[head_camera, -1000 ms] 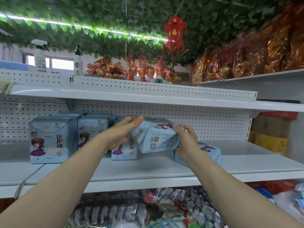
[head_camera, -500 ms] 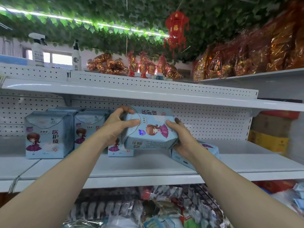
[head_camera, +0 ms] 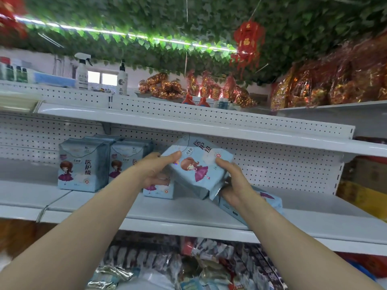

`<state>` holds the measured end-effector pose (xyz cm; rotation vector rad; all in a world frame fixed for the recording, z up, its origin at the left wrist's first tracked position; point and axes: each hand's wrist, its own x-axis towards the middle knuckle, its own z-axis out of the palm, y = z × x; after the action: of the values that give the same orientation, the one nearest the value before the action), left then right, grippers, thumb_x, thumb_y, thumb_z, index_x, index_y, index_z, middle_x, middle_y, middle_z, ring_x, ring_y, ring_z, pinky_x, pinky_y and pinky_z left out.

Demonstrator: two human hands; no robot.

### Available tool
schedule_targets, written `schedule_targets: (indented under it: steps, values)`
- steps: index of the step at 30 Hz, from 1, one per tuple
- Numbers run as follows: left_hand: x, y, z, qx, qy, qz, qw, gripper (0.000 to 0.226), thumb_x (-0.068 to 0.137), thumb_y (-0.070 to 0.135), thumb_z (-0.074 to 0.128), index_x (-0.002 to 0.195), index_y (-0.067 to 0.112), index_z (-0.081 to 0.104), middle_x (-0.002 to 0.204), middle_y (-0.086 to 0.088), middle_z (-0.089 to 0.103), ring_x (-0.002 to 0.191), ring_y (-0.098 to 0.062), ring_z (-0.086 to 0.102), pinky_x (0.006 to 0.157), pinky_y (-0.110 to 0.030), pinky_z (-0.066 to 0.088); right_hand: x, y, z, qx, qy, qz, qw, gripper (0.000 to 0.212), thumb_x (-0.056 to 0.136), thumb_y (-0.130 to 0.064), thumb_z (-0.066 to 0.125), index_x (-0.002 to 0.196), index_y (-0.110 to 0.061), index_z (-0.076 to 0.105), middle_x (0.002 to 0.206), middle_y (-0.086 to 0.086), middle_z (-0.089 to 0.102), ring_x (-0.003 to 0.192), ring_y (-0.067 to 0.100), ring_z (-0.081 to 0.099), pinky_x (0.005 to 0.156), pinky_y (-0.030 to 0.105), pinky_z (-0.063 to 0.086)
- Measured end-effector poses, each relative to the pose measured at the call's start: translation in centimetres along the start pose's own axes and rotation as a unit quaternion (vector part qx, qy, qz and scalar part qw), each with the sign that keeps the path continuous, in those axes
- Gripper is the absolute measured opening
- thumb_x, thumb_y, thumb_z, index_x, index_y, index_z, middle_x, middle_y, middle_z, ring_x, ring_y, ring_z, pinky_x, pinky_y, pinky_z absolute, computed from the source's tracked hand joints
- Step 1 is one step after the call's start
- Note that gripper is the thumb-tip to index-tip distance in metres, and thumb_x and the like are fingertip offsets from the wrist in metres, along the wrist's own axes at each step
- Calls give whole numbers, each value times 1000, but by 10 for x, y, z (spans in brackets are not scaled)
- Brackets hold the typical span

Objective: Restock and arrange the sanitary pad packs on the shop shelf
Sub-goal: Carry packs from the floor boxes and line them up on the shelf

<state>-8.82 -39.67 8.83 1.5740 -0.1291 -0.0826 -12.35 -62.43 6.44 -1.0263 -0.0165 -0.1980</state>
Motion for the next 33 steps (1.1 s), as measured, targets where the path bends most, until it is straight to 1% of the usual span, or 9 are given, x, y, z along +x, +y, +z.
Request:
schedule_targets:
  steps: [4, 7, 11, 15, 17, 21, 25, 29, 33]
  values:
    - [-9, 2, -4, -29, 29, 36, 999, 50, 78, 40, 82, 115, 14, 61, 106, -9, 73, 91, -23, 72, 63, -29, 59, -4, 4, -3, -46, -63, 23, 997, 33, 85, -20, 76, 114, -7, 67, 98, 11, 77, 89, 27, 74, 74, 43, 62]
    - [-8, 1, -15, -26, 46, 52, 997, 47, 77, 37, 84, 113, 13, 64, 105, -8, 76, 96, -25, 73, 79, -37, 61, -1, 13, -6, -83, -55, 35, 994, 57, 78, -28, 82, 125, -3, 63, 114, 18, 73, 107, 36, 69, 81, 49, 61]
    - [-8, 5, -40, -15, 56, 60, 996, 50, 76, 30, 86, 115, 8, 63, 103, -10, 76, 98, -28, 73, 85, -41, 60, 2, 30, 3, -158, -89, 29, 983, 56, 69, -34, 86, 112, -7, 63, 100, 16, 73, 91, 28, 67, 70, 34, 61]
    - [-5, 19, -76, -13, 52, 73, 996, 42, 80, 15, 82, 109, 7, 52, 101, -10, 73, 94, -27, 70, 95, -47, 55, 12, 49, 33, -244, -119, 31, 962, 74, 56, -44, 96, 114, -12, 61, 109, 11, 76, 90, 15, 73, 75, 27, 58]
    - [-1, 25, -98, 18, 50, 74, 996, 59, 79, 15, 83, 125, 7, 47, 103, -12, 74, 97, -28, 71, 98, -49, 53, 16, 62, 51, -270, -119, 22, 955, 71, 58, -44, 95, 110, -11, 60, 112, 10, 75, 95, 17, 71, 81, 31, 59]
    - [7, 38, -146, 139, 18, 98, 985, 58, 61, 33, 92, 107, 11, 65, 102, -10, 76, 101, -29, 71, 96, -48, 54, 19, 88, 86, -324, -107, 11, 940, 67, 67, -43, 91, 118, -9, 62, 118, 6, 72, 111, 22, 67, 99, 40, 55]
    - [23, 42, -183, 266, -9, 118, 956, 57, 65, 37, 90, 112, 18, 62, 101, 1, 71, 95, -9, 62, 73, -16, 42, 24, 120, 112, -376, -100, -10, 921, 55, 69, -41, 91, 109, -14, 65, 108, 1, 75, 103, 19, 70, 82, 31, 53]
    - [38, 42, -212, 389, -8, 121, 913, 110, 37, 67, 86, 130, 16, 60, 127, -5, 64, 118, -24, 58, 102, -35, 45, 27, 149, 133, -391, -78, -13, 917, 45, 70, -30, 92, 101, -13, 64, 94, -4, 74, 86, 13, 69, 72, 27, 53]
    - [49, 35, -227, 466, -21, 125, 876, 96, 59, 60, 86, 142, 32, 47, 142, -10, 54, 127, -29, 51, 109, -41, 42, 31, 169, 144, -396, -53, -12, 917, 53, 69, -25, 93, 105, -7, 58, 100, -1, 73, 84, 11, 70, 61, 19, 50]
